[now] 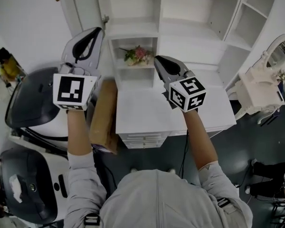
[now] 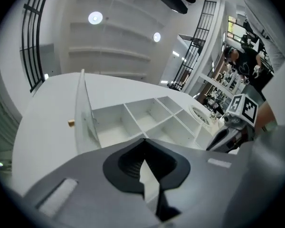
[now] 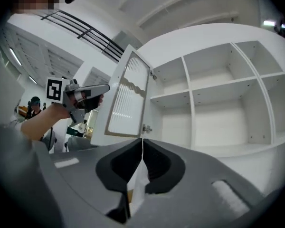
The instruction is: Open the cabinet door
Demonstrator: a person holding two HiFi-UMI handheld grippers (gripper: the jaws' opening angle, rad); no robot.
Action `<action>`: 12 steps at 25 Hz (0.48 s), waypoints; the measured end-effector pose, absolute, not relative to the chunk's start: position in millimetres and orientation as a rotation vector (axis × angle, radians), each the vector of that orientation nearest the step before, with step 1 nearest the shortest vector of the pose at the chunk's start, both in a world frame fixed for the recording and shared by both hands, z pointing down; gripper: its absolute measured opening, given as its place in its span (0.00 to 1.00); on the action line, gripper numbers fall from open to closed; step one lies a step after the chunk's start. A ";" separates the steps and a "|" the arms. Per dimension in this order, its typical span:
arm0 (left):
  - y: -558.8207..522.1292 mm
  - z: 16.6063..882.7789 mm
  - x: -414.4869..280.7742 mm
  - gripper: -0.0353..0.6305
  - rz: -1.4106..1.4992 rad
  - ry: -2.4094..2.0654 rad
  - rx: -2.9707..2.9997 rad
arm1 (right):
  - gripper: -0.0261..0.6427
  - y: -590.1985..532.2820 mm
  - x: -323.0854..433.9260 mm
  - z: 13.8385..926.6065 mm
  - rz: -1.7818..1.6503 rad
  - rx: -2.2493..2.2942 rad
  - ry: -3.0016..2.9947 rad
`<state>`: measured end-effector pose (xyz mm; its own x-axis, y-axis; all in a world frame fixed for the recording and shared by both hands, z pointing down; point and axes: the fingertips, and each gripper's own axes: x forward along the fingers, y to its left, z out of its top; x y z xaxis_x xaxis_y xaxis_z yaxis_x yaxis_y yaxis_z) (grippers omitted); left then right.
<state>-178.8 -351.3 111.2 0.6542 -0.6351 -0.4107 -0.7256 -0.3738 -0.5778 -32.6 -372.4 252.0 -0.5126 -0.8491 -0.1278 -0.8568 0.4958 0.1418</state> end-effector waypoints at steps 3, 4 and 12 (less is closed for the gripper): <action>-362.7 150.6 -140.5 0.08 0.136 1.031 -2.241 | 0.04 -366.4 11.8 267.3 0.296 -1.642 2.676; -367.9 163.7 -127.7 0.08 0.121 1.029 -2.280 | 0.04 -364.8 25.5 271.3 0.298 -1.676 2.671; -386.1 267.9 -39.7 0.08 -0.031 0.973 -2.494 | 0.04 -349.8 112.1 301.3 0.259 -1.880 2.601</action>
<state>-39.7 -386.1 267.9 0.7498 -0.6463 -0.1420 -0.6358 -0.6443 -0.4250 112.1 -349.8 301.3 -0.3160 -0.9483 -0.0305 -0.9357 0.3062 0.1752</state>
